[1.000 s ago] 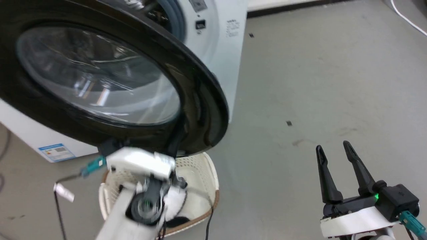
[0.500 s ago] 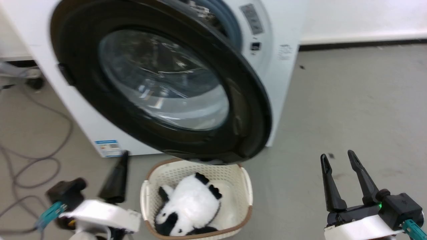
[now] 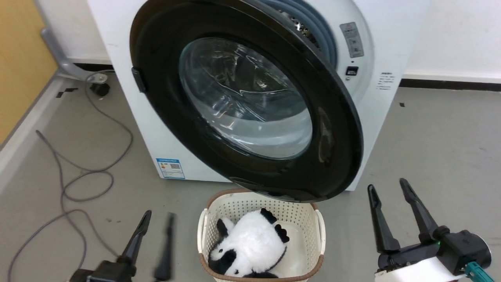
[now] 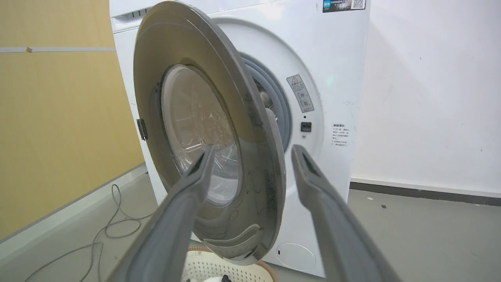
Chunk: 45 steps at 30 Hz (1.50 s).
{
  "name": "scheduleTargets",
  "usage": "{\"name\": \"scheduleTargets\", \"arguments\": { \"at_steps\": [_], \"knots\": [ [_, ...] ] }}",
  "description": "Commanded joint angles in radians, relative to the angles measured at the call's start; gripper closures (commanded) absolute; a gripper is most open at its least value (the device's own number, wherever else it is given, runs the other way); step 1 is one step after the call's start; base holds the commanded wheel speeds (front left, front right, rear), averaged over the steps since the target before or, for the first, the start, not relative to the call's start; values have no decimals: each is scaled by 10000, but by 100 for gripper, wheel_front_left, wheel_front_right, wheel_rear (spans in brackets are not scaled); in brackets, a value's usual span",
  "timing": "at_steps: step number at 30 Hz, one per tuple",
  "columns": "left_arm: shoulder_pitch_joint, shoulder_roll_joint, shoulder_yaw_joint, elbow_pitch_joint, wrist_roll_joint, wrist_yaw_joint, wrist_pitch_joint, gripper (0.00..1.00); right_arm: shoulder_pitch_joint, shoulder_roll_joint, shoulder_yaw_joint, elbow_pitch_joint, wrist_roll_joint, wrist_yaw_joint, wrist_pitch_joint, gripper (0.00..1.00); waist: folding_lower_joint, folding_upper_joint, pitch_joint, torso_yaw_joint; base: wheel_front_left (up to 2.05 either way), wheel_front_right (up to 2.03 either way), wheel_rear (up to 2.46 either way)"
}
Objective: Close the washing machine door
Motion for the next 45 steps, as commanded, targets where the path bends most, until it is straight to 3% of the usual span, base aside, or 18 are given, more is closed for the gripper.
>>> {"name": "scheduleTargets", "arguments": {
  "at_steps": [1, 4, 5, 6, 12, 21, 28, 38, 45],
  "knots": [
    [34, -28, -38, 26, 80, -52, -42, 0, 90, 20, 17, -62, -90, 8, -44, 0, 1, -1, 30, 64, 0, 0, 0],
    [-77, -217, -30, 15, 186, -115, -42, 0, 92, 2, 126, -73, -157, 8, -44, 0, 1, -1, 135, 217, 0, 0, 0],
    [-122, -262, -24, -15, 223, -132, -42, 0, 61, -70, 230, -83, -169, 8, -44, 55, 1, -1, 183, 261, 0, 0, 0],
    [-169, -305, -17, -37, 244, -149, -42, 0, 4, -149, 331, -143, -166, 8, -44, 100, 1, -1, 245, 311, 0, 0, 0],
    [-480, -485, -121, -84, 284, -239, -43, 0, -781, -1217, 1472, 79, -147, 8, -44, 100, 1, -1, 741, 582, 0, 0, 0],
    [-1135, -628, -272, -376, -4, -297, -43, 0, -3096, -2759, 2475, 1591, 318, 8, -44, 100, 1, -1, 1731, 1164, 0, 0, 0],
    [-1606, -642, -651, -595, -560, -88, -43, 0, -4721, -3589, 2311, 2754, 769, 8, 179, 100, 1, -1, 2544, 1626, 0, 0, 0],
    [-2444, -644, -1211, -782, -1006, 347, -43, 0, -6806, -4410, 1288, 3536, 1211, 8, 1117, 100, 1, -1, 3879, 2045, 0, 0, 0],
    [-2943, -644, -1373, -804, -1111, 514, -43, 0, -8281, -4396, 415, 3946, 842, 8, 1546, 100, 1, -1, 4608, 2169, 0, 0, 0]
  ]
}}
